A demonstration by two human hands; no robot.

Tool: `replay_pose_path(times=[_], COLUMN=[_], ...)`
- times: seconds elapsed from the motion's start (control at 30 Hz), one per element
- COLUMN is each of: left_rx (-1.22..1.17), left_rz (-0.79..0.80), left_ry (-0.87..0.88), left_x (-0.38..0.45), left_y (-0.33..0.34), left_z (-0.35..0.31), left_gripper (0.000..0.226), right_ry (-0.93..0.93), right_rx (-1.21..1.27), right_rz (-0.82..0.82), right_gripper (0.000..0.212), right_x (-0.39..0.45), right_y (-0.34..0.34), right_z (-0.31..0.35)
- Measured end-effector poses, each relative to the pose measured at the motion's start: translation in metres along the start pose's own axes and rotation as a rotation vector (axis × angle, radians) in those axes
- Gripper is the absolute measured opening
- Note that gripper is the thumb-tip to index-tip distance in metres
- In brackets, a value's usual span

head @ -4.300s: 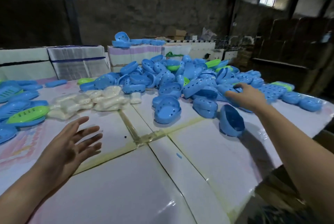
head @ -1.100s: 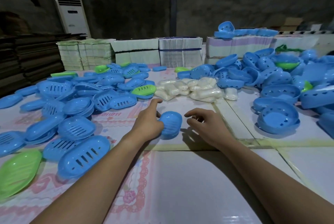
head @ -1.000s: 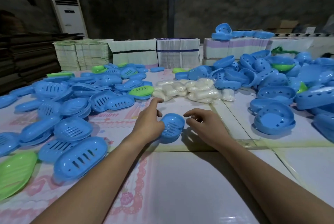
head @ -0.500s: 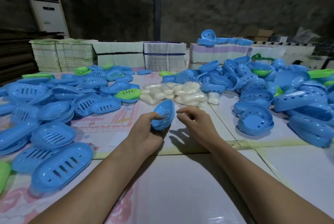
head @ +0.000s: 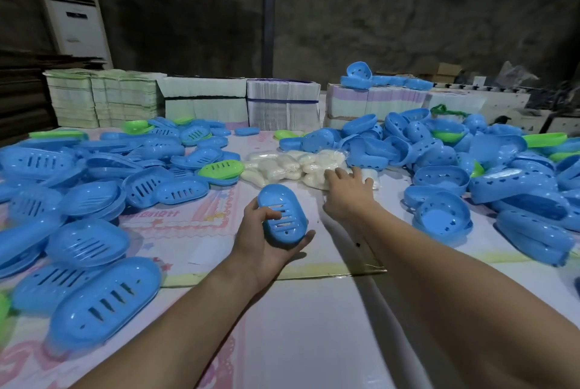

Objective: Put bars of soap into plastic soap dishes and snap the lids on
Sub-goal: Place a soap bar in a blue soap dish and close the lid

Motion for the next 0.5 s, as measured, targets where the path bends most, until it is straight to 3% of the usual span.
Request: replay_pose_path(times=[0.17, 0.43, 0.5], left_rx=[-0.047, -0.029, -0.018], left_rz=[0.048, 0.029, 0.011], left_ry=[-0.043, -0.037, -0.024], left_x=[0.001, 0.003, 0.005], left_y=[0.003, 0.001, 0.000], left_z=[0.001, 0.002, 0.001], left_gripper=[0.079, 0.039, 0.040], right_ry=[-0.029, -0.055, -0.021], right_rx=[-0.137, -0.135, -0.013], right_rz=[-0.092, -0.136, -0.139], right_gripper=[0.040, 0.026, 0.025], right_x=[0.010, 0.001, -0.007], right_y=[-0.009, -0.002, -0.002], right_z=[-0.002, -0.008, -0.010])
Point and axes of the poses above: each hand's wrist, its own x-axis towards the middle knuckle, its own y-axis out of the palm, z = x × y, the point moved 3 cm from there along x, towards the middle knuckle
